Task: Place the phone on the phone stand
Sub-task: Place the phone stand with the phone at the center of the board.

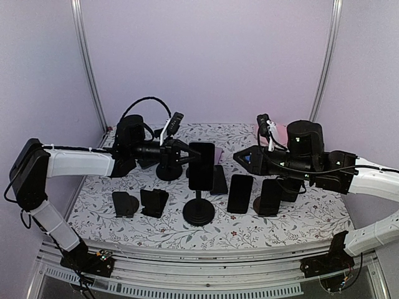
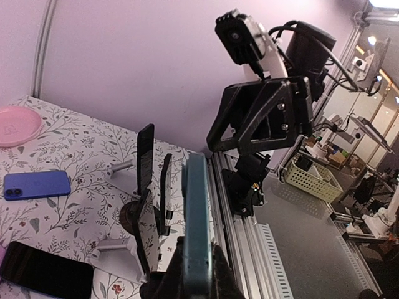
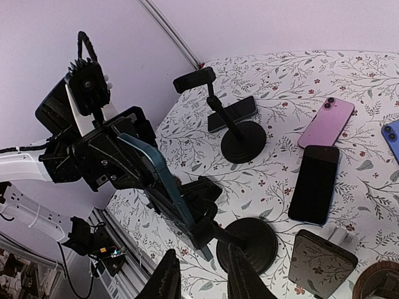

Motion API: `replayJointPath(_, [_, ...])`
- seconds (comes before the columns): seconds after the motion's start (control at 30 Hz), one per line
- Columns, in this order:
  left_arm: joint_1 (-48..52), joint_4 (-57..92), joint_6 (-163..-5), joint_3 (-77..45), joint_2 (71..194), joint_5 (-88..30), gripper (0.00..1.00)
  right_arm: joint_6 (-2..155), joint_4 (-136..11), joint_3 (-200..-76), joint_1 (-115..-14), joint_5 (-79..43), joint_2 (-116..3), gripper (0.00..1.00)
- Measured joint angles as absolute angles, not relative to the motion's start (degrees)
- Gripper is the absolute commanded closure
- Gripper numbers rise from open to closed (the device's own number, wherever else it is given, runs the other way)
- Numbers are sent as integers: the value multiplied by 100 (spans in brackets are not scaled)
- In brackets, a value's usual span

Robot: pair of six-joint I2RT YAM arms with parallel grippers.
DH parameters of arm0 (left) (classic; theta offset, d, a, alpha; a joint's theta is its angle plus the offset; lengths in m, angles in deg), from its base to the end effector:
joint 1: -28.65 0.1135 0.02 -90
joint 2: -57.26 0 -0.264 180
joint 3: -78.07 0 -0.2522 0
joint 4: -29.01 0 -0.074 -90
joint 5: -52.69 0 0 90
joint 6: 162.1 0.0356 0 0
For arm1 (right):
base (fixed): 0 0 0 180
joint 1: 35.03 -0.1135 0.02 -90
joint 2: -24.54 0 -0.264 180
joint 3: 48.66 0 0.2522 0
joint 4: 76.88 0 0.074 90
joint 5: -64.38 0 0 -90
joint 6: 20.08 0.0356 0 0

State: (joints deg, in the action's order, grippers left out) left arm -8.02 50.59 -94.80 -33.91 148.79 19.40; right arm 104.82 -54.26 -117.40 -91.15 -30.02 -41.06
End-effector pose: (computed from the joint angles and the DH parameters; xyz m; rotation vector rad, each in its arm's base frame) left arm 0.2644 -0.2340 0.2737 1.0419 1.5137 -1.5439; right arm 0.1505 0.2193 0.3312 -0.3210 2.0143 0.9735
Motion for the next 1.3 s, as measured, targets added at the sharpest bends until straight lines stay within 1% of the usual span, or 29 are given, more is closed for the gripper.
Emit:
replayJointPath(0.13, [-795, 5054, -9476, -3317, 15069, 2027, 100, 10482, -5406, -11731, -9112, -3002, -4106, 72])
replayJointPath(0.6, [-789, 4794, -9061, -3030, 15108, 1988, 100, 10479, -5393, -11718, -9110, -3002, -4106, 72])
replayJointPath(1.1, [-778, 4755, -8969, -3011, 15222, 1877, 99, 10479, -5393, -11718, -9110, -3002, -4106, 72])
replayJointPath(1.13, [-778, 4755, -8969, -3011, 15222, 1874, 99, 10479, -5391, -11718, -9110, -3002, -4106, 72])
replayJointPath(1.17, [-778, 4755, -8969, -3011, 15222, 1872, 96, 10479, -5391, -11718, -9110, -3002, -4106, 72])
replayJointPath(1.2, [-778, 4755, -8969, -3011, 15222, 1863, 92, 10479, -5391, -11718, -9110, -3002, -4106, 72])
replayJointPath(1.27, [-778, 4755, -8962, -3011, 15222, 1853, 88, 10479, -5389, -11718, -9110, -3002, -4106, 72])
replayJointPath(1.3, [-775, 4750, -8951, -3011, 15222, 1842, 84, 10479, -5389, -11716, -9110, -3002, -4106, 72])
